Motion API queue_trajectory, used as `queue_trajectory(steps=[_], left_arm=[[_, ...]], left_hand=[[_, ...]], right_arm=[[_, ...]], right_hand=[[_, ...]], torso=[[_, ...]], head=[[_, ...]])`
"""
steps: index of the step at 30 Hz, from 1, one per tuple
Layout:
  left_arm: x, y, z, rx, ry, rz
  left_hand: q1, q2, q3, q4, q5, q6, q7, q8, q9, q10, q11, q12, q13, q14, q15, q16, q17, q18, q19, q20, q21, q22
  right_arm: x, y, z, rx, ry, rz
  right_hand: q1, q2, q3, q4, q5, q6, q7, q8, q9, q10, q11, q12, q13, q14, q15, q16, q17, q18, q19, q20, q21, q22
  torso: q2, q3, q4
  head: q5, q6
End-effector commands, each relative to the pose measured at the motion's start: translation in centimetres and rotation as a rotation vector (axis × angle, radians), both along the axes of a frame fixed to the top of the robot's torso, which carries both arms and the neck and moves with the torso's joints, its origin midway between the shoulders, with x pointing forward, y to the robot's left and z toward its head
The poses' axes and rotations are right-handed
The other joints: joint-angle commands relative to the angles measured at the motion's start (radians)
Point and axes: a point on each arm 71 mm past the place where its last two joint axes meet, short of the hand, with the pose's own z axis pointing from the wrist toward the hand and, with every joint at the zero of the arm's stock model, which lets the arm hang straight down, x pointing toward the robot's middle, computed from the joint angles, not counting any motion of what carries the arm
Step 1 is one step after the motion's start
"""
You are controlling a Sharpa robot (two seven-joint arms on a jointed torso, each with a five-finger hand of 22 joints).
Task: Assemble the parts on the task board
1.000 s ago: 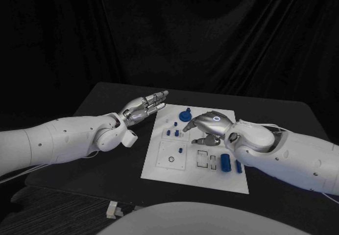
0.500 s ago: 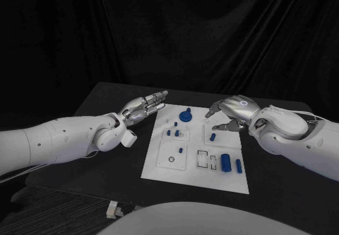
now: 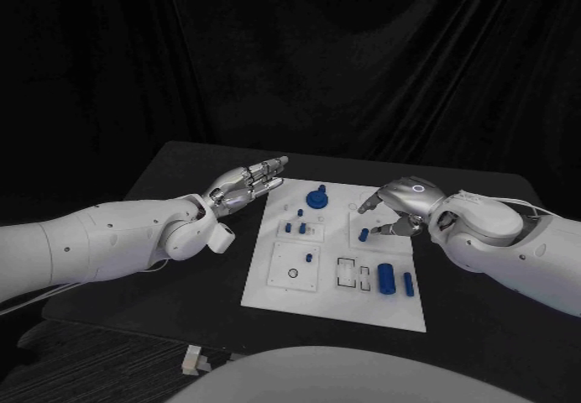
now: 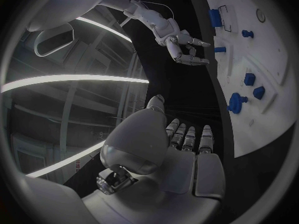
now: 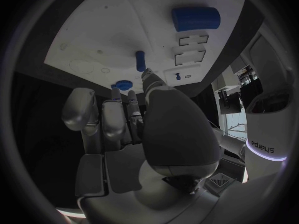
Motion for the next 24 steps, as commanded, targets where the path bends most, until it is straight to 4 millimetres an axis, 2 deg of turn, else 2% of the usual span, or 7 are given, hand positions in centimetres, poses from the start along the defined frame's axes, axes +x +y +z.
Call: queue_trajectory(steps=[1,4,14,18,19,20,24], left_arm=[[-0.1,-0.2,0.6,-0.068,-0.068,-0.01],[-0.1,-0.2,0.6,-0.068,-0.067,-0.01],[-0.1,-0.3,0.6,-0.07,-0.063,-0.016],[-0.1,-0.3,0.6,-0.071,-0.061,-0.018],[-0.1,-0.3,0.6,-0.071,-0.061,-0.018],[-0.1,-0.3,0.6,-0.071,-0.061,-0.018],[-0.1,-0.4,0.5,-0.072,-0.06,-0.02]], left_hand=[[0.012,0.002,0.003,-0.003,0.006,0.002,0.003,0.002,0.001,0.002,0.006,0.006,0.002,0.0,0.005,-0.007,-0.002,0.016,-0.002,0.008,0.0,0.001],[0.013,0.002,0.004,-0.004,0.007,0.002,0.003,0.002,0.001,0.002,0.007,0.006,0.002,0.0,0.005,-0.007,-0.002,0.016,-0.002,0.008,0.0,0.001],[0.021,0.003,0.01,-0.01,0.012,0.0,0.004,0.002,0.001,0.002,0.011,0.007,0.002,0.0,0.008,-0.007,-0.002,0.017,-0.001,0.012,0.0,0.003],[0.025,0.003,0.013,-0.013,0.015,0.0,0.005,0.002,0.001,0.003,0.014,0.009,0.002,0.0,0.009,-0.007,-0.002,0.018,-0.001,0.014,0.001,0.004],[0.025,0.003,0.013,-0.013,0.015,0.0,0.005,0.002,0.001,0.003,0.014,0.009,0.002,0.0,0.01,-0.007,-0.002,0.018,-0.001,0.014,0.001,0.004],[0.026,0.003,0.013,-0.014,0.016,0.0,0.006,0.002,0.001,0.004,0.015,0.01,0.002,0.0,0.01,-0.007,-0.002,0.018,0.0,0.015,0.001,0.005],[0.028,0.002,0.014,-0.016,0.018,0.0,0.006,0.002,0.001,0.005,0.018,0.011,0.003,0.0,0.012,-0.007,-0.002,0.018,0.0,0.017,0.002,0.006]], right_arm=[[-0.2,0.0,-0.9,-0.033,0.047,0.013],[-0.3,0.2,-1.3,-0.04,0.061,0.02],[-0.6,0.9,-2.7,-0.057,0.102,0.045],[-0.6,1.0,-3.0,-0.056,0.105,0.051],[-0.6,1.1,-3.1,-0.053,0.103,0.053],[-0.5,1.1,-3.2,-0.051,0.102,0.055],[-0.5,1.2,-3.3,-0.043,0.096,0.058]], right_hand=[[0.004,0.006,0.001,-0.001,-0.007,-0.012,0.005,-0.004,-0.001,0.01,0.002,-0.009,-0.002,0.016,0.008,0.007,0.002,-0.003,0.002,0.009,0.001,0.125],[0.015,0.009,0.004,-0.006,0.004,-0.019,0.016,-0.002,-0.001,0.016,0.002,-0.02,-0.001,0.015,0.008,0.007,0.001,-0.003,0.002,0.011,0.001,0.126],[0.071,0.029,0.026,-0.043,0.056,-0.039,0.026,0.001,0.001,0.038,-0.001,-0.049,0.0,0.011,0.003,0.0,-0.009,-0.002,0.0,0.008,0.001,0.128],[0.085,0.045,0.038,-0.064,0.086,-0.014,0.037,0.012,0.005,0.066,-0.002,-0.054,0.001,0.011,0.004,0.0,-0.009,-0.003,0.0,0.009,0.001,0.13],[0.099,0.056,0.053,-0.077,0.123,0.014,0.047,0.025,0.011,0.096,-0.003,-0.048,0.002,0.012,0.005,0.004,-0.002,-0.004,0.001,0.009,0.007,0.131],[0.1,0.057,0.061,-0.082,0.134,0.021,0.052,0.027,0.011,0.108,-0.004,-0.051,0.001,0.012,0.005,0.005,-0.001,-0.004,0.001,0.009,0.007,0.132],[0.104,0.059,0.083,-0.091,0.145,0.042,0.061,0.035,0.015,0.132,-0.005,-0.061,0.0,0.014,0.004,0.01,0.005,-0.005,0.003,0.009,0.016,0.135]], torso=[[0.0,0.0001,0.0002],[0.0,0.0003,0.0001],[0.0,0.0,0.0005],[0.0,-0.0001,0.0004],[0.0,-0.0002,0.0001],[0.0,-0.0002,0.0001],[0.0,0.0,0.0004]], head=[[0.001,0.0],[0.001,0.0],[-0.002,0.0],[-0.002,0.0],[-0.002,0.0],[-0.002,0.0],[0.0,0.0]])
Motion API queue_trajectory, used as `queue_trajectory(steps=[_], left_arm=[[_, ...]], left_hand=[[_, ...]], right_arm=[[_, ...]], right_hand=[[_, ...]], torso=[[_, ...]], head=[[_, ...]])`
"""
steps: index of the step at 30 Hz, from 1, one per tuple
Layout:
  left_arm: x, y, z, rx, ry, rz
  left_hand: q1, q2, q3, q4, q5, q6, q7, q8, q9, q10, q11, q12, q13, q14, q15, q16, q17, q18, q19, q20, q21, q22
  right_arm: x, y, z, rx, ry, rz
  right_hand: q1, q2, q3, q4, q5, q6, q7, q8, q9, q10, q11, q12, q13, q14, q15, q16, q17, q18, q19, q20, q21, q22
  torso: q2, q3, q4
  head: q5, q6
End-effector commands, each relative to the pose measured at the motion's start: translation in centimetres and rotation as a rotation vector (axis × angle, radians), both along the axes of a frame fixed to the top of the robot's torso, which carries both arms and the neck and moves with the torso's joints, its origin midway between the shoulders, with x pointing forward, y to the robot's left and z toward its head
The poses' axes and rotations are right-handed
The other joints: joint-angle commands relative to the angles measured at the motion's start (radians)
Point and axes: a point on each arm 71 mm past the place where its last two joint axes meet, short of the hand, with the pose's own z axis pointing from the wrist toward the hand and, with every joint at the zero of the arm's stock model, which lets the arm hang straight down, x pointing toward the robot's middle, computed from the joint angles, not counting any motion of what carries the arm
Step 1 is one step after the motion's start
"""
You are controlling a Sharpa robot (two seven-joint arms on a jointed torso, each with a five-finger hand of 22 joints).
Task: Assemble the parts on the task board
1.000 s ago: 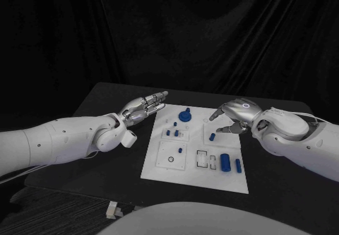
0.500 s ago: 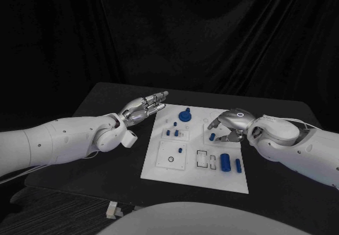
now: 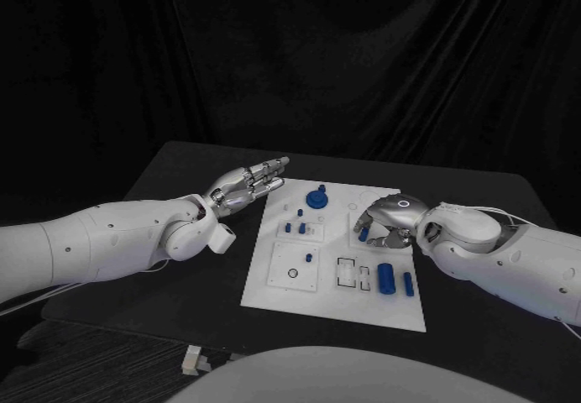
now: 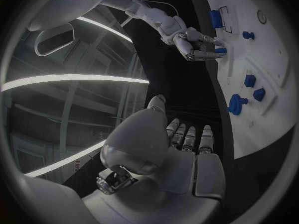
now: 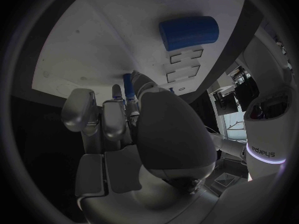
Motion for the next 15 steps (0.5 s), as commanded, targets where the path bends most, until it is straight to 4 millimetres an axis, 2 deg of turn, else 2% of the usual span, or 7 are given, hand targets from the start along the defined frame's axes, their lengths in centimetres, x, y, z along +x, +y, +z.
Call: queue_trajectory(steps=[1,3,6,7,10,13,15], left_arm=[[-0.11,-0.18,0.58,-0.068,-0.062,-0.013],[-0.12,-0.2,0.56,-0.069,-0.059,-0.015],[-0.14,-0.23,0.52,-0.071,-0.056,-0.019],[-0.14,-0.24,0.51,-0.072,-0.055,-0.02],[-0.16,-0.24,0.47,-0.073,-0.054,-0.022],[-0.18,-0.21,0.43,-0.073,-0.052,-0.022],[-0.19,-0.17,0.4,-0.072,-0.052,-0.022]], left_hand=[[0.011,0.003,0.003,-0.005,0.007,0.0,0.007,0.002,0.001,0.002,0.008,0.007,0.002,0.0,0.005,-0.007,-0.001,0.019,0.001,0.011,0.002,0.002],[0.012,0.003,0.004,-0.006,0.008,0.003,0.01,0.003,0.001,0.003,0.01,0.008,0.002,0.0,0.008,-0.007,-0.001,0.019,0.002,0.014,0.003,0.004],[0.012,0.001,0.005,-0.007,0.009,0.013,0.019,0.005,0.003,0.005,0.012,0.01,0.002,0.0,0.013,-0.007,-0.001,0.021,0.005,0.021,0.005,0.009],[0.013,0.001,0.005,-0.008,0.009,0.016,0.021,0.005,0.003,0.005,0.013,0.011,0.002,0.0,0.013,-0.007,-0.001,0.021,0.006,0.022,0.005,0.009],[0.013,0.001,0.006,-0.008,0.01,0.019,0.023,0.006,0.004,0.006,0.013,0.011,0.002,0.0,0.015,-0.007,-0.001,0.022,0.006,0.023,0.006,0.01],[0.013,0.001,0.007,-0.009,0.01,0.023,0.025,0.006,0.004,0.006,0.014,0.012,0.002,0.0,0.016,-0.007,-0.001,0.023,0.007,0.025,0.006,0.011],[0.013,0.002,0.007,-0.009,0.011,0.025,0.026,0.007,0.004,0.006,0.014,0.012,0.002,0.0,0.016,-0.007,-0.001,0.023,0.007,0.026,0.007,0.012]], right_arm=[[-0.09,0.11,-0.14,0.01,-0.003,0.017],[-0.08,0.12,-0.17,0.013,-0.006,0.016],[-0.05,0.11,-0.18,0.016,-0.01,0.014],[-0.04,0.1,-0.17,0.018,-0.012,0.014],[-0.02,0.07,-0.12,0.025,-0.02,0.012],[-0.01,0.0,-0.03,0.034,-0.03,0.01],[-0.01,-0.06,0.07,0.044,-0.04,0.01]], right_hand=[[0.009,-0.001,0.02,-0.002,0.006,0.026,0.006,0.014,0.005,0.023,-0.001,-0.009,-0.001,0.013,0.004,0.007,0.002,-0.006,0.0,0.005,0.009,0.135],[0.008,-0.003,0.034,-0.003,0.008,0.043,0.012,0.021,0.009,0.038,-0.003,-0.014,-0.001,0.014,0.002,0.008,0.004,-0.005,-0.001,0.004,0.01,0.135],[0.007,-0.005,0.046,-0.005,0.011,0.05,0.008,0.022,0.011,0.056,-0.007,-0.016,-0.001,0.014,-0.001,0.009,0.004,-0.005,-0.001,0.002,0.011,0.136],[0.005,-0.007,0.058,-0.006,0.011,0.067,0.019,0.03,0.016,0.069,-0.01,-0.021,-0.001,0.014,-0.003,0.009,0.005,-0.005,-0.002,0.0,0.011,0.136],[0.005,-0.009,0.069,-0.008,0.009,0.085,0.027,0.037,0.021,0.079,-0.012,-0.028,-0.001,0.014,-0.005,0.009,0.005,-0.005,-0.002,-0.002,0.012,0.136],[0.009,-0.01,0.093,-0.016,0.003,0.119,0.054,0.051,0.032,0.106,-0.019,-0.036,-0.001,0.013,-0.011,0.008,0.004,-0.005,-0.003,-0.007,0.012,0.136],[0.008,-0.011,0.103,-0.019,-0.005,0.136,0.064,0.058,0.038,0.117,-0.02,-0.042,-0.001,0.013,-0.012,0.007,0.004,-0.005,-0.003,-0.009,0.012,0.136]], torso=[[0.0,-0.0001,-0.0001],[0.0,-0.0001,-0.0003],[0.0,0.0002,0.0004],[0.0,0.0002,0.0004],[0.0,0.0,0.0003],[0.0,-0.0003,-0.0002],[0.0,-0.0001,0.0003]], head=[[0.002,0.0],[0.003,0.0],[0.003,0.0],[0.003,0.0],[0.005,0.0],[0.007,0.0],[0.006,0.0]])
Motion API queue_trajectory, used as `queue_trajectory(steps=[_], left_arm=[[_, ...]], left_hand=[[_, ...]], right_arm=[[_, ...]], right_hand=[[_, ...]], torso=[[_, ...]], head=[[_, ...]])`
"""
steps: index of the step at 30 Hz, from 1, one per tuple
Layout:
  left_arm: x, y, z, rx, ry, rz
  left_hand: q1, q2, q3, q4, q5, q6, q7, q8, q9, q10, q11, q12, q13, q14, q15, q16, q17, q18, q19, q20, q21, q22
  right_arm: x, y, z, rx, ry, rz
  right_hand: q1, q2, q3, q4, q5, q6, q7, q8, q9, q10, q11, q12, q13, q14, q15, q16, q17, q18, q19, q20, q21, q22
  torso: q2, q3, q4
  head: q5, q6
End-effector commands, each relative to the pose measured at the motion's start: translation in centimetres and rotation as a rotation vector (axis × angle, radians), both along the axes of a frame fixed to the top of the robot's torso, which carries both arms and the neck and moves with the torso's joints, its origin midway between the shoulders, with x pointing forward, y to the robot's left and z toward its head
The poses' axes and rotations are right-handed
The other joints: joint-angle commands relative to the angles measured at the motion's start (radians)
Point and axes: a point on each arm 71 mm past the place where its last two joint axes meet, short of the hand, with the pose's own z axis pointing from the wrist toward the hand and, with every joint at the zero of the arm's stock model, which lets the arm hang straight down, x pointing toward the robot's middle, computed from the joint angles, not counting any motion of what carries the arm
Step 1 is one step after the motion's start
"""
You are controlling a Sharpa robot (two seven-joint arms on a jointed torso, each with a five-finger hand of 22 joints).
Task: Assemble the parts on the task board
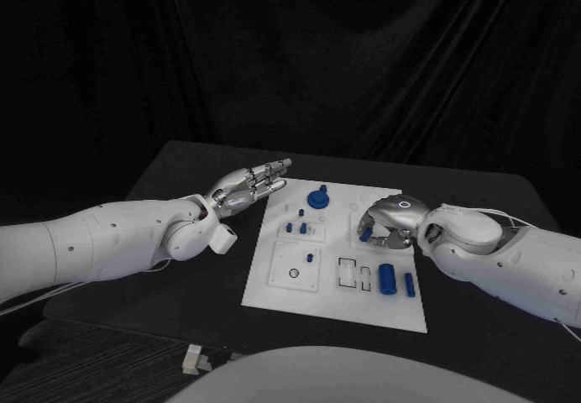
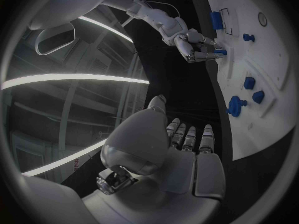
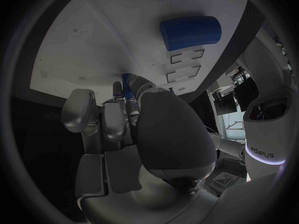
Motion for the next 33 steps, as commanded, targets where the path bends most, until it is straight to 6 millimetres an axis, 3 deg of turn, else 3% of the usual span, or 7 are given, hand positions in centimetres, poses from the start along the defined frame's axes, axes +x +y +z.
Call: queue_trajectory(steps=[1,9,14,22,29,33], left_arm=[[-0.1,-0.1,0.6,-0.067,-0.059,-0.012],[-0.1,-0.1,0.5,-0.067,-0.056,-0.012],[-0.2,0.0,0.4,-0.065,-0.056,-0.009],[-0.2,0.2,0.4,-0.061,-0.053,-0.006],[-0.1,0.1,0.3,-0.058,-0.052,-0.005],[-0.1,0.0,0.3,-0.058,-0.051,-0.006]], left_hand=[[0.009,-0.002,0.001,-0.003,0.006,0.003,0.004,0.007,0.001,-0.001,0.008,0.005,0.002,0.0,0.009,-0.007,-0.001,0.007,0.002,0.006,0.007,0.001],[0.01,0.0,0.003,-0.003,0.007,0.006,0.006,0.007,0.001,0.0,0.009,0.006,0.002,0.0,0.01,-0.007,-0.001,0.008,0.003,0.008,0.007,0.002],[0.011,0.001,0.005,-0.004,0.009,0.004,0.005,0.007,0.001,0.001,0.01,0.007,0.002,0.0,0.011,-0.007,-0.001,0.008,0.004,0.01,0.008,0.003],[0.011,0.002,0.006,-0.005,0.01,0.004,0.003,0.007,0.001,0.001,0.01,0.008,0.002,0.0,0.012,-0.007,-0.001,0.008,0.004,0.011,0.008,0.004],[0.012,0.002,0.007,-0.005,0.01,0.004,0.003,0.006,0.001,0.001,0.01,0.008,0.002,0.0,0.012,-0.007,-0.001,0.008,0.004,0.011,0.008,0.003],[0.012,0.003,0.007,-0.005,0.011,0.004,0.003,0.006,0.001,0.001,0.01,0.008,0.002,0.0,0.012,-0.007,-0.001,0.009,0.004,0.011,0.008,0.003]], right_arm=[[0.0,-0.1,0.3,0.037,-0.038,0.002],[-0.1,-0.3,0.8,0.082,-0.086,-0.004],[-0.2,-0.4,1.5,0.108,-0.115,-0.004],[-0.5,0.0,4.2,0.115,-0.132,0.011],[-2.1,2.1,6.5,0.083,-0.087,0.061],[-3.3,4.8,7.1,0.069,-0.097,0.136]], right_hand=[[0.001,-0.005,0.015,-0.002,-0.018,0.027,0.011,0.013,0.012,0.022,-0.001,-0.01,-0.001,0.01,-0.009,0.001,0.001,-0.006,-0.002,-0.009,0.004,0.136],[-0.003,0.006,0.032,-0.009,-0.068,0.072,-0.004,0.035,0.039,0.076,-0.016,-0.021,0.0,0.011,-0.02,-0.001,0.0,-0.005,-0.002,-0.017,0.005,0.136],[0.003,0.011,0.038,-0.015,-0.07,0.078,-0.006,0.038,0.044,0.084,-0.019,-0.025,0.0,0.006,-0.022,-0.012,-0.016,-0.003,-0.007,-0.019,-0.009,0.133],[0.013,0.012,0.045,-0.025,-0.071,0.076,-0.005,0.036,0.048,0.09,-0.019,-0.032,-0.001,0.004,-0.023,-0.015,-0.019,-0.003,-0.008,-0.021,-0.011,0.132],[0.027,0.01,0.062,-0.039,-0.054,0.054,0.005,0.019,0.048,0.082,-0.011,-0.054,-0.002,-0.002,-0.017,-0.026,-0.033,-0.002,-0.015,-0.018,-0.023,0.13],[0.027,0.005,0.065,-0.043,-0.044,0.054,0.005,0.017,0.049,0.096,-0.013,-0.053,0.001,-0.003,-0.018,-0.027,-0.033,-0.002,-0.015,-0.018,-0.023,0.13]], torso=[[0.0,0.0,0.0006],[0.0,-0.0002,0.0],[0.0,-0.0002,-0.0007],[-0.001,-0.0002,-0.0004],[-0.001,0.0,0.0002],[-0.001,-0.0002,-0.0001]], head=[[0.0,0.0],[0.007,0.0],[0.018,0.0],[0.021,0.0],[0.024,0.0],[0.024,0.0]])
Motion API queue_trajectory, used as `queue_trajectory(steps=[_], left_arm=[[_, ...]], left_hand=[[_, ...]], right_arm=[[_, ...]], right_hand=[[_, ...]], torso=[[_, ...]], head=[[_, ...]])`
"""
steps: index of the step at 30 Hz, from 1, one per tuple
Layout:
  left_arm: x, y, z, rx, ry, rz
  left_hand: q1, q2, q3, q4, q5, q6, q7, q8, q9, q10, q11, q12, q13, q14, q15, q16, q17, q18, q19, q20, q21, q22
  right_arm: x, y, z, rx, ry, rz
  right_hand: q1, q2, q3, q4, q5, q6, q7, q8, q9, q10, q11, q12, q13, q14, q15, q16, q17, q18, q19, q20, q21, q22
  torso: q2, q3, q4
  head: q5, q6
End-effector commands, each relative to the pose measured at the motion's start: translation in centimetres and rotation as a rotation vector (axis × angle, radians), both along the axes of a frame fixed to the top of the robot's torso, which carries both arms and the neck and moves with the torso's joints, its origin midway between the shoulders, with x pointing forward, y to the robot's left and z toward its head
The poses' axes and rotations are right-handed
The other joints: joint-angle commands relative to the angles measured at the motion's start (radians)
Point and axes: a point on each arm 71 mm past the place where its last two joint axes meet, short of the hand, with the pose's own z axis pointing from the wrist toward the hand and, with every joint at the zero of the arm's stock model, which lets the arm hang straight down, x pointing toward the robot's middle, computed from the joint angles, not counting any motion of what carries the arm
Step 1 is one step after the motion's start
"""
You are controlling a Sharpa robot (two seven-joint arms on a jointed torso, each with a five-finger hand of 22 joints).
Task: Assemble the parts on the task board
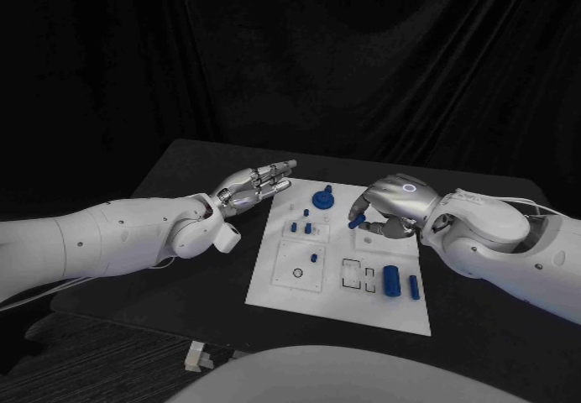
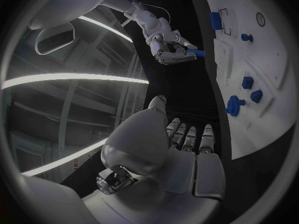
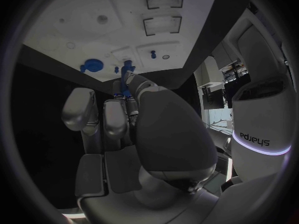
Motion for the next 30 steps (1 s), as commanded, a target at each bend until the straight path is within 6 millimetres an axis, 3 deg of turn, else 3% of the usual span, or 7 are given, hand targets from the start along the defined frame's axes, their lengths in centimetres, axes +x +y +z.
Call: queue_trajectory(steps=[1,10,16,25,30], left_arm=[[-0.1,-0.2,0.5,-0.06,-0.057,-0.007],[-0.1,-0.2,0.5,-0.056,-0.061,0.001],[-0.1,0.4,0.6,-0.047,-0.07,0.019],[-0.2,0.9,0.6,-0.041,-0.066,0.027],[-0.2,1.1,0.6,-0.041,-0.066,0.028]], left_hand=[[0.008,-0.001,0.004,-0.002,0.004,0.0,-0.001,0.002,0.001,-0.001,0.008,0.004,0.001,0.0,0.005,-0.007,-0.002,0.009,0.0,0.008,0.004,0.0],[0.009,0.0,0.005,-0.003,0.005,0.001,0.0,0.003,0.001,-0.001,0.008,0.005,0.002,0.0,0.005,-0.007,-0.002,0.009,0.0,0.008,0.004,-0.001],[0.002,0.004,0.007,0.006,0.003,0.001,0.004,0.002,0.001,-0.003,0.01,0.004,0.001,0.0,-0.015,-0.007,-0.002,0.015,-0.007,-0.004,-0.002,-0.012],[-0.006,0.003,0.005,0.015,0.0,-0.005,-0.005,0.001,0.0,-0.003,0.01,0.003,0.001,0.0,-0.02,-0.007,-0.002,0.014,-0.011,-0.011,-0.005,-0.018],[-0.006,0.004,0.005,0.016,0.0,-0.006,-0.005,0.001,0.0,-0.004,0.009,0.002,0.001,0.0,-0.019,-0.007,-0.002,0.014,-0.011,-0.011,-0.005,-0.018]], right_arm=[[-0.7,1.9,0.0,-0.07,-0.008,0.028],[-2.4,7.5,-0.7,-0.124,-0.075,0.164],[-3.4,10.2,-1.9,-0.146,-0.092,0.221],[-4.5,12.1,-3.9,-0.175,-0.082,0.261],[-4.9,12.5,-4.7,-0.194,-0.063,0.265]], right_hand=[[0.006,-0.002,0.006,-0.003,0.01,-0.007,0.0,-0.006,0.0,0.015,0.0,-0.002,0.004,0.0,-0.002,-0.004,0.0,-0.002,-0.005,-0.001,-0.004,0.13],[0.005,-0.01,0.009,-0.012,0.016,-0.006,-0.003,-0.009,0.001,0.028,-0.004,-0.002,0.004,0.001,-0.006,-0.002,0.004,-0.002,-0.005,-0.003,-0.003,0.13],[0.004,-0.019,0.013,-0.019,0.018,-0.013,-0.001,-0.018,-0.001,0.027,-0.002,-0.009,0.004,0.0,-0.004,-0.003,0.004,-0.002,-0.006,-0.003,-0.005,0.13],[0.001,-0.023,0.015,-0.021,0.019,-0.014,0.0,-0.021,-0.001,0.029,-0.001,-0.01,0.004,0.003,-0.004,0.004,0.014,0.002,-0.01,-0.003,-0.023,0.126],[0.0,-0.024,0.017,-0.024,0.019,-0.013,0.0,-0.022,-0.002,0.036,-0.003,-0.009,0.005,0.004,-0.005,0.006,0.016,0.002,-0.01,-0.004,-0.024,0.125]], torso=[[0.0,-0.0001,0.0004],[-0.002,-0.0009,-0.0002],[0.001,0.0005,0.001],[0.001,-0.0002,0.004],[0.0,-0.0008,0.0019]], head=[[0.0,0.0],[0.004,0.0],[0.004,0.0],[0.009,0.0],[0.011,0.0]])
